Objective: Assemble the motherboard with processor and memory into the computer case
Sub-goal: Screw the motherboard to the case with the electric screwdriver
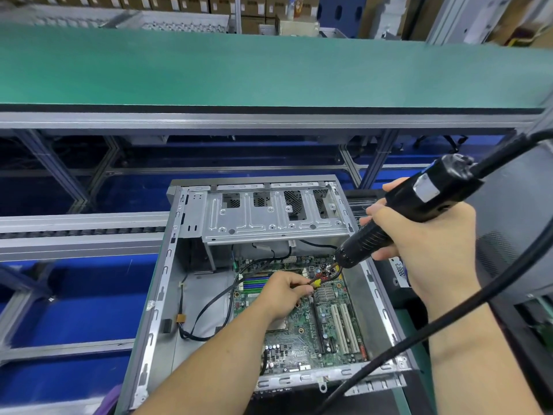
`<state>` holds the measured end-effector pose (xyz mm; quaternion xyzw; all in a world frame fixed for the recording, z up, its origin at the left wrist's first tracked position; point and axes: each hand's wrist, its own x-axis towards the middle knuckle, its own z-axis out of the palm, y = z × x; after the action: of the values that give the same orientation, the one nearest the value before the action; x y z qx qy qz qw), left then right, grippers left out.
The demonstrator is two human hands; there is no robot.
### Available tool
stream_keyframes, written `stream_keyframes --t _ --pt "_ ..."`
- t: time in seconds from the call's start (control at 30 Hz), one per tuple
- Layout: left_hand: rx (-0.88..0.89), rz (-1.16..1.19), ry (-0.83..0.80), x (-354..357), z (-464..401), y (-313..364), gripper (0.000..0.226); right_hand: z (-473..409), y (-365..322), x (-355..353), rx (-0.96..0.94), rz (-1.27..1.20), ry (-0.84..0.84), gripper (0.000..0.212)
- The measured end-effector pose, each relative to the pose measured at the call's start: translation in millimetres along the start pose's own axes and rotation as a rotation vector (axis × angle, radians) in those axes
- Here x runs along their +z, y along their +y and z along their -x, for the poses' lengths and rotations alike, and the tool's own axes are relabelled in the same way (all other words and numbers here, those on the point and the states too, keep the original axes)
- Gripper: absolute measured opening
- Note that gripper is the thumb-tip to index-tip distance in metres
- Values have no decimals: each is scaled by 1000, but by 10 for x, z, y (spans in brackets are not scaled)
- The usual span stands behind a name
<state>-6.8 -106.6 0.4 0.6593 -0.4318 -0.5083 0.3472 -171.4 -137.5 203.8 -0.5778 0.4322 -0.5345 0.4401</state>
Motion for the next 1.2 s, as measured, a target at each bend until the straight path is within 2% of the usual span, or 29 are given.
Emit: stream_keyframes --t 0.17,0.37,0.6,0.87,1.03,1.2 --pt "-14 55 -3 -8 -4 -5 22 -3 16 -6 0 -7 -5 22" --pt "-23 103 12 2 -20 -29 12 -13 39 -11 5 -25 11 21" --pt "-3 143 36 -14 -24 -36 12 -57 63 -78 22 -72 11 22" --pt "87 -4 83 -55 -50 -12 8 -55 -8 -176 19 -99 -101 20" --pt "194 -243 65 -11 -76 -10 9 -6 -63 -77 -32 -30 -142 20" --pt "259 -344 82 19 -91 -33 12 24 -75 -14 -45 19 -179 22"
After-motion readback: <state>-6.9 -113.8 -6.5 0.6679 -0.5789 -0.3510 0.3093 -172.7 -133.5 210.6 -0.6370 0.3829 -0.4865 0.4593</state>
